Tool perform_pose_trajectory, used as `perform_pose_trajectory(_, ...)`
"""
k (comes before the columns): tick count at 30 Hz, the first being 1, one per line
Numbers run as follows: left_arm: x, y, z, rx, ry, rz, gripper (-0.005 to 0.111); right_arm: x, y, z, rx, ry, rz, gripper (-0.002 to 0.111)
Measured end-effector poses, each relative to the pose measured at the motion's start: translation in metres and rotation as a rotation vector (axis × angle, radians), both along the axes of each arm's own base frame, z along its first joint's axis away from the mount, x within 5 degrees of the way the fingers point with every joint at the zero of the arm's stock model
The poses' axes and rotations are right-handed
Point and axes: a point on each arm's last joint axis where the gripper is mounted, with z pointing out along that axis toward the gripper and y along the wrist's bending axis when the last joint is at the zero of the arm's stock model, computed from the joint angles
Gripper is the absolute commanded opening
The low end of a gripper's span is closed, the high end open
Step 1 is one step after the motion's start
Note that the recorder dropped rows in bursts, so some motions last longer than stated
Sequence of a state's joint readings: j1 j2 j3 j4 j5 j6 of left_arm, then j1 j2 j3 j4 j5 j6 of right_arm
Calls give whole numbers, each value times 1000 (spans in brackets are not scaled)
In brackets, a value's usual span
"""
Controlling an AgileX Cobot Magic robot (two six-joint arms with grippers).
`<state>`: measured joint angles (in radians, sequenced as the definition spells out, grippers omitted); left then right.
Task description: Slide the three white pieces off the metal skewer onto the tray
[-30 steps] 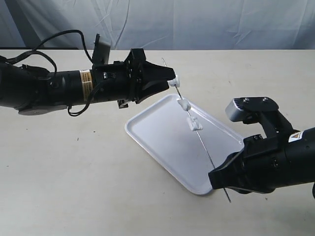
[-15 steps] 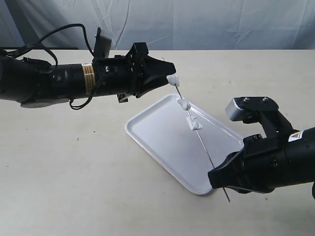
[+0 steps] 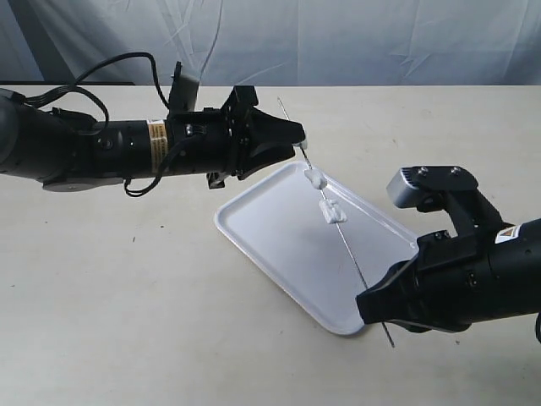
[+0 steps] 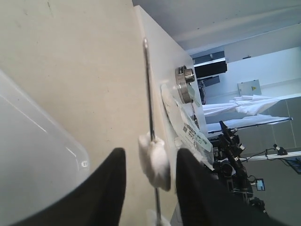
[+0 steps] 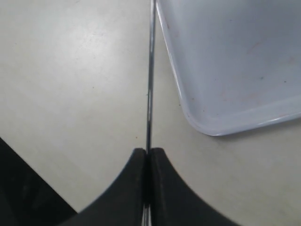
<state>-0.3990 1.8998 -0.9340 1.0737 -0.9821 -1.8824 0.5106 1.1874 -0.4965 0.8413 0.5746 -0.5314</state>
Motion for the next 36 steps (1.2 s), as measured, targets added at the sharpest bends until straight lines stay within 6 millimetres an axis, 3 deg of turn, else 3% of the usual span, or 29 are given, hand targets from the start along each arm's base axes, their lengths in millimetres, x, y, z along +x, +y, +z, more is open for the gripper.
perform_pose_trajectory(5,0,0,0,0,0,0,28,0,0,0,1,1,-1,-1)
perform_pose_trajectory(12,0,0,0,-6,0,-3,10,0,0,0,3,1,-2,-1)
perform_pose_trajectory(26,0,-1,4,-53,3,5,9,1,0,0,1,-10,-7,-1)
perform_pose_trajectory(30,0,-1,5,-55,3,6,0,1,0,0,1,-11,-6,-1)
perform_pose_trajectory(36,1,-2,5,-68,9,18,0,1,0,0,1,-10,-5,-1)
